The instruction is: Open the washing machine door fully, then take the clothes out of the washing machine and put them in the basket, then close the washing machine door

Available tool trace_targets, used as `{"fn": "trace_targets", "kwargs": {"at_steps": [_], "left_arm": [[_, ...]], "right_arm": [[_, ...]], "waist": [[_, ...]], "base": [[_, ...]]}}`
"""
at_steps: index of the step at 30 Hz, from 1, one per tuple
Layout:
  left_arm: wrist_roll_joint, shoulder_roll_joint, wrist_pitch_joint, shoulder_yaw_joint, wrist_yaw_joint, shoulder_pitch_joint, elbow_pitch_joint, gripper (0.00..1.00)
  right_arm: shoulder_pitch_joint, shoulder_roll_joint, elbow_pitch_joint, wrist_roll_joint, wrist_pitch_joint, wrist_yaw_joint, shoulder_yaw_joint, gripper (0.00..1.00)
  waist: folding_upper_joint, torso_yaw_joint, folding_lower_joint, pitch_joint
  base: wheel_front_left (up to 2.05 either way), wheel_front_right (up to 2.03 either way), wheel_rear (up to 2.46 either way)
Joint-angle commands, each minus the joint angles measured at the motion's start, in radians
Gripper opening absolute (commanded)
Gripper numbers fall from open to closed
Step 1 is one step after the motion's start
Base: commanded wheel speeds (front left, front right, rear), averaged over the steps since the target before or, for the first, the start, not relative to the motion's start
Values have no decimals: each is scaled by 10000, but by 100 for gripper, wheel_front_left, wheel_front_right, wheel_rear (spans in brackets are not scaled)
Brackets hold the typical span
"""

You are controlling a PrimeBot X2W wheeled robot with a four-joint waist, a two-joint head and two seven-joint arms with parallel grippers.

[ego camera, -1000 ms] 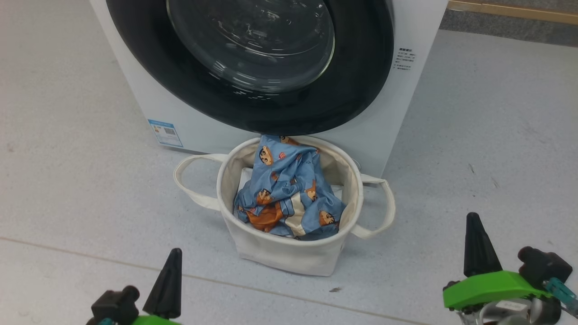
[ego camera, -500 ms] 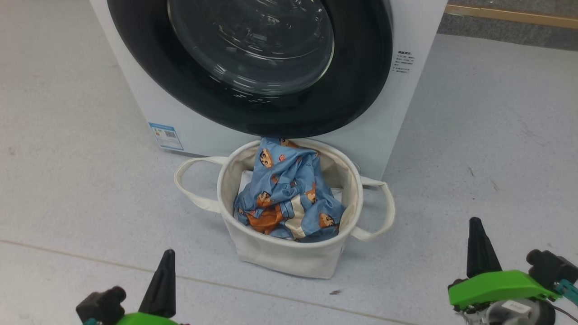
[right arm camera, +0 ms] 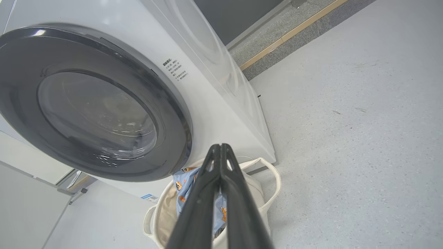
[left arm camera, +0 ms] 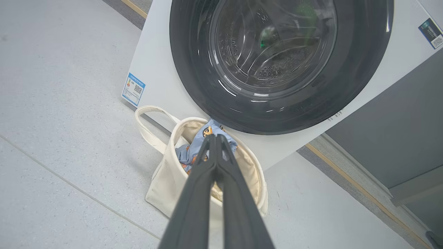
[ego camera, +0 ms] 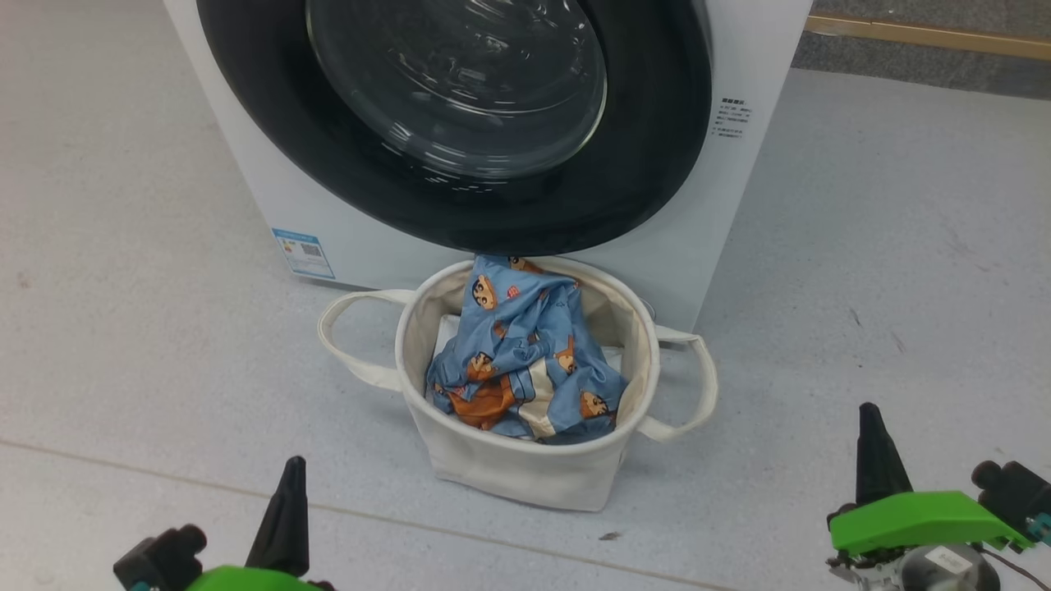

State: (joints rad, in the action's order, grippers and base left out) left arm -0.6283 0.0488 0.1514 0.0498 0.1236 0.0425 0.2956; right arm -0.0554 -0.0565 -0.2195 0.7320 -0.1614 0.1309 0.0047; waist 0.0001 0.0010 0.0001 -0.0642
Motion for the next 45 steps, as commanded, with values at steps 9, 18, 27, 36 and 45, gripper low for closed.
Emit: {"fn": "trace_targets", "kwargs": {"at_steps": [9,18,27,36,45], "left_arm": [[-1228,188,-257,-281,28,419,-370,0],[-2311,209,-498,-386,34,442,-391,0],[-3512,227,-774,-511,39,468,-412,0],[-4588,238,-1027,-630,44,493,-431,0],[-5541,245,-1255,-740,49,515,-446,0]], "right_arm": [[-370,-184,225,1117,271,-1,-52,0],[-383,-201,171,2094,518,-1,-125,0],[-398,-213,111,3175,800,-1,-214,0],[-412,-219,56,4143,1059,-1,-301,0],[-425,-221,7,4999,1294,-1,-383,0]], "waist": [[-1,-1,-1,66],[-1,-2,-1,131],[-1,-3,-1,204],[-1,-4,-1,270],[-1,-5,-1,329]], "base": [[0,0,0],[0,0,0],[0,0,0],[0,0,0],[0,0,0]]}}
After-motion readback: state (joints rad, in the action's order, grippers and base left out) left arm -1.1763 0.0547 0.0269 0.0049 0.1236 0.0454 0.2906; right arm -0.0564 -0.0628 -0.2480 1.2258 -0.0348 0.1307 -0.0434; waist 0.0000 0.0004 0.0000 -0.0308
